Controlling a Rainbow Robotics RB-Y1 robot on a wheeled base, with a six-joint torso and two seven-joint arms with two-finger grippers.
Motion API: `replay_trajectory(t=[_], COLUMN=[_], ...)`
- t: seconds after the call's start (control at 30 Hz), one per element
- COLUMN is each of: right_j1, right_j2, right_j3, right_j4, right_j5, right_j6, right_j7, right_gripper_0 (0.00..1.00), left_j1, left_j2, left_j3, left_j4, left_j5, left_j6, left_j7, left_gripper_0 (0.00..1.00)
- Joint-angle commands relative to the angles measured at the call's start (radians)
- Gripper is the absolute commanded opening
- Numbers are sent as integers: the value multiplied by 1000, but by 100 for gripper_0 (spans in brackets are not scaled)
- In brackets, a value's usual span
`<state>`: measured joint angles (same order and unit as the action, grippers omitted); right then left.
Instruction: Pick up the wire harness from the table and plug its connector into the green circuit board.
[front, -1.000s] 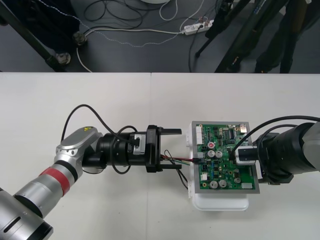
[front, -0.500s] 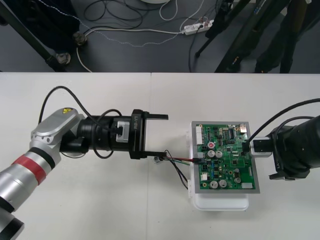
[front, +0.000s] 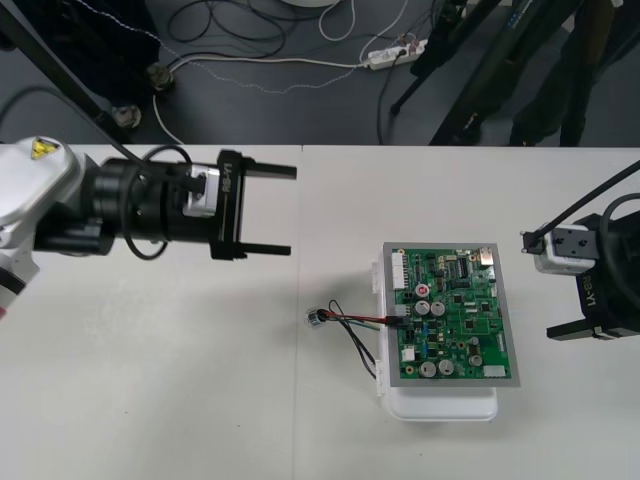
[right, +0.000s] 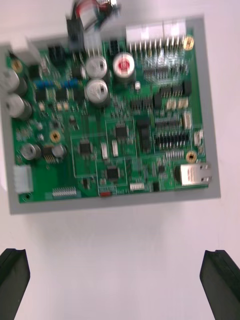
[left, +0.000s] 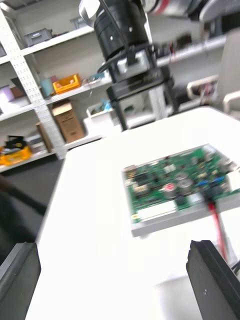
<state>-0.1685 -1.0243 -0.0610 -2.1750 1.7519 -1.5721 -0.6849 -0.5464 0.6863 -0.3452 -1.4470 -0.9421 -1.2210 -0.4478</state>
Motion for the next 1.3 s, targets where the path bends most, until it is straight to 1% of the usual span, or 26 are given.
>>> replay_trajectory(t=[0.03,0.13,0.17,0.23,0.4,0.5,0.77,0.83,0.93,1.1,1.3], right_j1=[6,4,3,-2,-25,-29,-42,-40,-40,-34,-32], right_j2=[-37,-36,-31,-25,33,73,152,182,222,303,371], right_j3=[-89,-102,-109,-118,-158,-174,-198,-209,-223,-260,-295], right_j4=[-55,-60,-58,-55,-45,-45,-46,-45,-45,-45,-35], right_j5=[-126,-218,-270,-315,-434,-476,-519,-526,-532,-535,-535], right_j6=[1,1,17,30,63,99,176,175,152,109,47], right_j7=[34,24,19,18,24,25,34,38,41,50,51], right_gripper_0=[100,100,100,100,100,100,100,100,100,100,100], left_j1=[8,10,10,6,-27,-59,-142,-171,-190,-190,-187], left_j2=[124,170,197,226,352,407,500,532,558,585,588], left_j3=[64,69,77,80,83,84,83,83,84,83,83], left_j4=[-155,-208,-234,-256,-323,-349,-395,-406,-418,-431,-429], left_j5=[-35,-35,-35,-37,-38,-37,-41,-50,-63,-78,-92], left_j6=[114,141,156,172,207,210,210,210,210,210,210], left_j7=[261,327,360,390,494,561,716,762,807,837,837], left_gripper_0=[87,86,86,86,86,87,86,86,86,86,86])
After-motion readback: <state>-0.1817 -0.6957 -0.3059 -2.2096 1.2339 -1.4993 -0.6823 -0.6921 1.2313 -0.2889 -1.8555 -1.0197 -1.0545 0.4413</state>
